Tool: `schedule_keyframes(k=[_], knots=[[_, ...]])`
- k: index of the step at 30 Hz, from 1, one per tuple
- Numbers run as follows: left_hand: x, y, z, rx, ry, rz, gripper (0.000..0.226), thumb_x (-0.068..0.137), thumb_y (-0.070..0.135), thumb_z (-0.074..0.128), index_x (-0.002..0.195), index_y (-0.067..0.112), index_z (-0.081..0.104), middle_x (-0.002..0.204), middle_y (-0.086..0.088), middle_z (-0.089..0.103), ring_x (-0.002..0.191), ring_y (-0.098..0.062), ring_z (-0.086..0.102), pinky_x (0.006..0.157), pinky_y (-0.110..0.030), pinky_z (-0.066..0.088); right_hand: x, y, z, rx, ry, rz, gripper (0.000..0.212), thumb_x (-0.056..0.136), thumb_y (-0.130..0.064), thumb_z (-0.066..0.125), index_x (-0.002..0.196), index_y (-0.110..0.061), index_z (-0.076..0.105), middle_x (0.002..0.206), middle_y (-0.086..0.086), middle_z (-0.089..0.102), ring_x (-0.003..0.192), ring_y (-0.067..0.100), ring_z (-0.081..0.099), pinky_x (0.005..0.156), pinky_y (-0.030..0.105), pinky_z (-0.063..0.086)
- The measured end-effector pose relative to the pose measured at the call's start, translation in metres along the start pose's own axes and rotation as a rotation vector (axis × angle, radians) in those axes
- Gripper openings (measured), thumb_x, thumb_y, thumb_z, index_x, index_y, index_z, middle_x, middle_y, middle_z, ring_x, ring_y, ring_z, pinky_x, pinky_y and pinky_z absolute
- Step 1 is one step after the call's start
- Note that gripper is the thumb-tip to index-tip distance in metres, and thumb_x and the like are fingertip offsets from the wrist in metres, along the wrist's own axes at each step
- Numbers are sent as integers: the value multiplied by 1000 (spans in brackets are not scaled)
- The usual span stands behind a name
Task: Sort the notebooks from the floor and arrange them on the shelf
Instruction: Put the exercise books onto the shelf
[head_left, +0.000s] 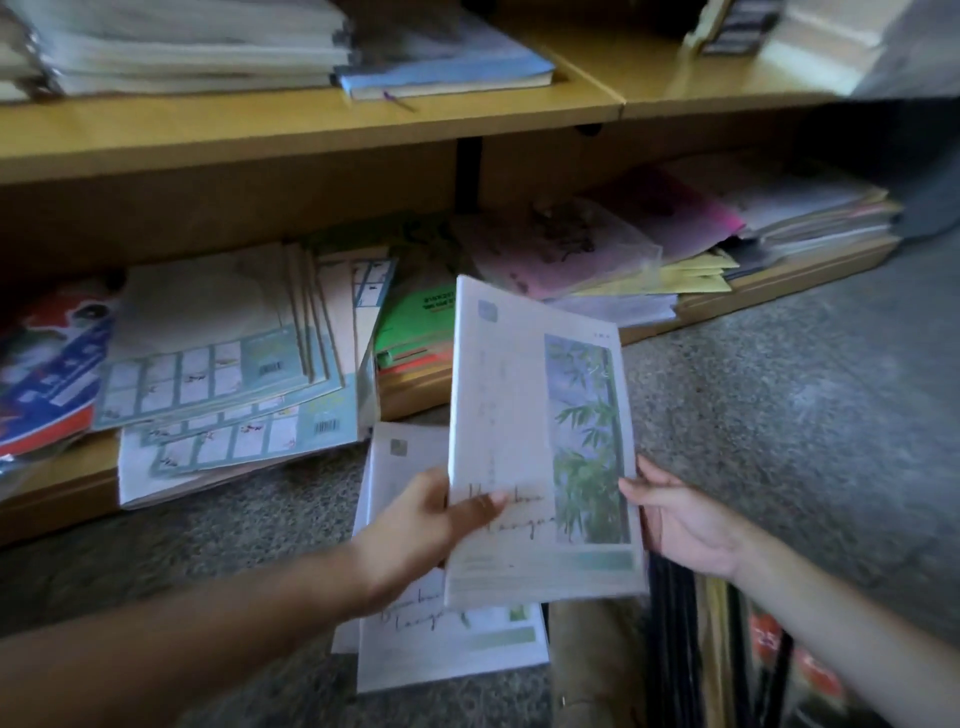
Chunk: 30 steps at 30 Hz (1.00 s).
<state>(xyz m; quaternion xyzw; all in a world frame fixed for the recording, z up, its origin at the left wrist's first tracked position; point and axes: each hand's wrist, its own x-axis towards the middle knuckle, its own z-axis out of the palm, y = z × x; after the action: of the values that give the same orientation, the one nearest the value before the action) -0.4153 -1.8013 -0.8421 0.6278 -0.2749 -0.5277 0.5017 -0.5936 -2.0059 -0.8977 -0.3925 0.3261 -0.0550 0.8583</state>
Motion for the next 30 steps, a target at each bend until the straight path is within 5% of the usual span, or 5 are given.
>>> schedule_keyframes(k=[4, 10, 22, 26, 30], knots=[[-15, 45, -3, 181, 15, 310, 25, 89, 19, 53, 114, 20, 55, 102, 13, 71, 91, -5, 68, 72, -17, 54, -4, -24, 25, 102, -57, -105, 71, 32, -13, 97, 99, -14, 74, 102, 14, 72, 88, 24, 71, 71, 37, 59], [-10, 96, -16, -83, 221, 472, 28, 88, 12, 55, 115, 19, 56, 98, -1, 72, 85, -17, 70, 67, -30, 57, -20, -82, 77, -130, 29, -280, 72, 35, -40, 94, 100, -17, 70, 101, 6, 73, 87, 18, 70, 66, 31, 59], [16, 158, -56, -167, 427, 534, 37, 92, 11, 56, 126, 7, 43, 118, -14, 63, 101, -29, 65, 81, -40, 57, -15, -142, 142, -249, -160, -553, 37, 83, -4, 49, 116, -19, 55, 86, 5, 64, 38, 5, 37, 30, 12, 28], [34, 166, -65, -40, 441, 552, 68, 89, 0, 58, 140, 25, 22, 120, -8, 58, 102, -25, 63, 80, -39, 55, -1, -167, 147, -247, -76, -629, 32, 93, 3, 40, 115, -16, 54, 90, 8, 59, 38, 4, 34, 31, 12, 27], [39, 169, -70, 367, 459, 550, 35, 93, 11, 54, 123, 29, 53, 113, -17, 62, 86, -26, 66, 78, -37, 58, 16, -195, 147, -243, -42, -617, 27, 96, 2, 38, 109, -12, 57, 86, 6, 58, 39, 5, 33, 33, 12, 25]])
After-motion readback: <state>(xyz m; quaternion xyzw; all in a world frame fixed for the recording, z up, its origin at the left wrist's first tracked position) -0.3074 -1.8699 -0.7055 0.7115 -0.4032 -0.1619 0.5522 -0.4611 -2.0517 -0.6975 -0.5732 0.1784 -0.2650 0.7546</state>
